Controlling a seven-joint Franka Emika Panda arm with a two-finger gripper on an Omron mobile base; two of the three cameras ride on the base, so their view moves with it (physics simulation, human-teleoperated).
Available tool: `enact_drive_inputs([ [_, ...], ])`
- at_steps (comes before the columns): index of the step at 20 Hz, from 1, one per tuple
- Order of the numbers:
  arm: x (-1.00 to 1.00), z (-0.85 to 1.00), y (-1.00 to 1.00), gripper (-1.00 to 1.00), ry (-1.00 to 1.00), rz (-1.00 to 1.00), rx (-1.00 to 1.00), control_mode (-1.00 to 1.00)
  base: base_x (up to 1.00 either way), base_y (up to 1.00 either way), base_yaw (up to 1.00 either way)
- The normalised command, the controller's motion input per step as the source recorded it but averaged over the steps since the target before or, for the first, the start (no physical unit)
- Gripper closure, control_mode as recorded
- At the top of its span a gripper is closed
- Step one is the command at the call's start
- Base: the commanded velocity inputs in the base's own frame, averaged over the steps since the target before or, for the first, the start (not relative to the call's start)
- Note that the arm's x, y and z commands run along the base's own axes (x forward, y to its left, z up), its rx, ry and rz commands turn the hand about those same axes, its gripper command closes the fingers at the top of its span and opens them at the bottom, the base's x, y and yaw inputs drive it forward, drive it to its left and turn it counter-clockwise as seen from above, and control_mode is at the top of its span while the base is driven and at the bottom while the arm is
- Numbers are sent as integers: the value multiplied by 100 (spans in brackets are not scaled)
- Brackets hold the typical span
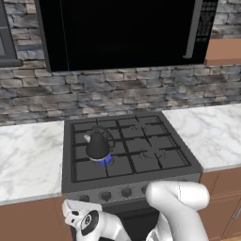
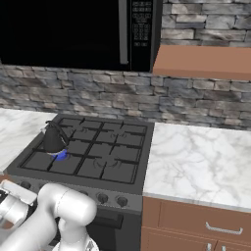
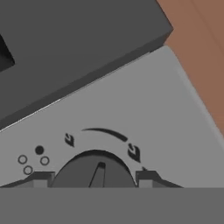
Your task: The kettle is done boiling. Turn off the stove, then wait for 300 timesteps before moving the kettle to the dining table.
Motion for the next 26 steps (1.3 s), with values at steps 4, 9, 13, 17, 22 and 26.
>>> enact_drive_inputs([
  [4,0,-20,0,100,-3,0,17,-100,0,0,0],
  [9,0,-24,0,100,-4,0,18,-100,0,0,0],
  [13,0,-22,0,100,-1,0,20,-100,0,0,0],
  [17,0,-22,4,100,0,-2,22,-100,0,0,0],
  [22,0,-17,14,100,0,-6,23,-100,0,0,0],
  [26,3,-11,20,100,0,-8,23,-100,0,0,0],
])
